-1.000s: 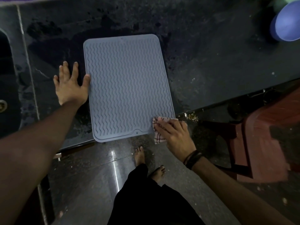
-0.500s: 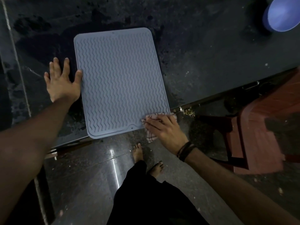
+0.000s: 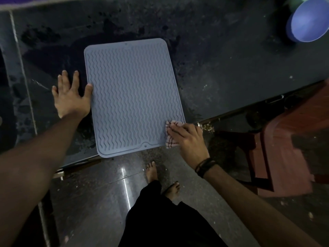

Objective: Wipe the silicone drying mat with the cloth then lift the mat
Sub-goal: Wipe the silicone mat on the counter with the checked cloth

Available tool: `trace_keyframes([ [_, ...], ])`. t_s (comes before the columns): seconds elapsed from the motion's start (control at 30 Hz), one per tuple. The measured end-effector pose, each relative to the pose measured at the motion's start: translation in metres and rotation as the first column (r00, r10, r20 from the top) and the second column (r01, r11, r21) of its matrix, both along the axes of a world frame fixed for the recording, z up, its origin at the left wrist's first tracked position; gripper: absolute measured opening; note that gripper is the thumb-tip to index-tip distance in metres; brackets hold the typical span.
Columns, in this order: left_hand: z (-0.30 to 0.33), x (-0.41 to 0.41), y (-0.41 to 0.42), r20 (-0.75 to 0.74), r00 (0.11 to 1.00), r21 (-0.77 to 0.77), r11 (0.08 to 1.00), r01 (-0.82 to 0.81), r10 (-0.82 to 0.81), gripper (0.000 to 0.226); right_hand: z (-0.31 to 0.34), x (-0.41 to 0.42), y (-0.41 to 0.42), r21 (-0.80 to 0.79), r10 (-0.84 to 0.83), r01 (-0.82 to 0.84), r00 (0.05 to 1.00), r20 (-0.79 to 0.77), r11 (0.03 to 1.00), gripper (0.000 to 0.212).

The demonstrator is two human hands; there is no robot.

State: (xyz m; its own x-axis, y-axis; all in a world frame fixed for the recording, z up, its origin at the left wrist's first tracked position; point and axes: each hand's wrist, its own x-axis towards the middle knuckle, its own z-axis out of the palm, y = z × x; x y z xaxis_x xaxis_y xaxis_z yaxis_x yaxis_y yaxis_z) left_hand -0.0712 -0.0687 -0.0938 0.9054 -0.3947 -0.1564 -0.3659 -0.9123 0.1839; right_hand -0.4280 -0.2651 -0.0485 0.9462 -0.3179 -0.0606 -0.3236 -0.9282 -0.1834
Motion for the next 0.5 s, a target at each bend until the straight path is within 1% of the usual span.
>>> trace_keyframes([
  [0.07,0.000,0.000,-0.001,-0.005,1.000,-0.006,1.000,-0.001,0.001,0.076,0.006,-0.018,-0.001,0.033,0.008,-0.008,1.000,-0.010,0.999,0.047],
  [0.13,0.000,-0.001,0.000,0.002,1.000,-0.014,1.000,-0.003,0.003,0.075,0.015,-0.024,-0.005,0.059,-0.007,0.005,1.000,0.024,0.998,0.050],
  [0.27,0.001,0.000,0.000,-0.005,1.000,-0.019,1.000,-0.005,0.005,0.075,0.022,0.017,-0.026,0.030,-0.101,0.099,0.991,0.092,0.995,0.051],
  [0.37,0.000,0.000,0.001,0.000,1.000,-0.019,1.000,-0.003,0.003,0.076,0.011,0.050,-0.034,0.020,-0.124,0.124,0.991,0.045,0.992,0.059],
  [0.5,-0.002,0.001,0.000,0.001,1.000,-0.011,1.000,0.003,-0.003,0.076,0.003,0.027,-0.026,-0.003,-0.082,0.082,0.997,0.014,0.997,0.053],
])
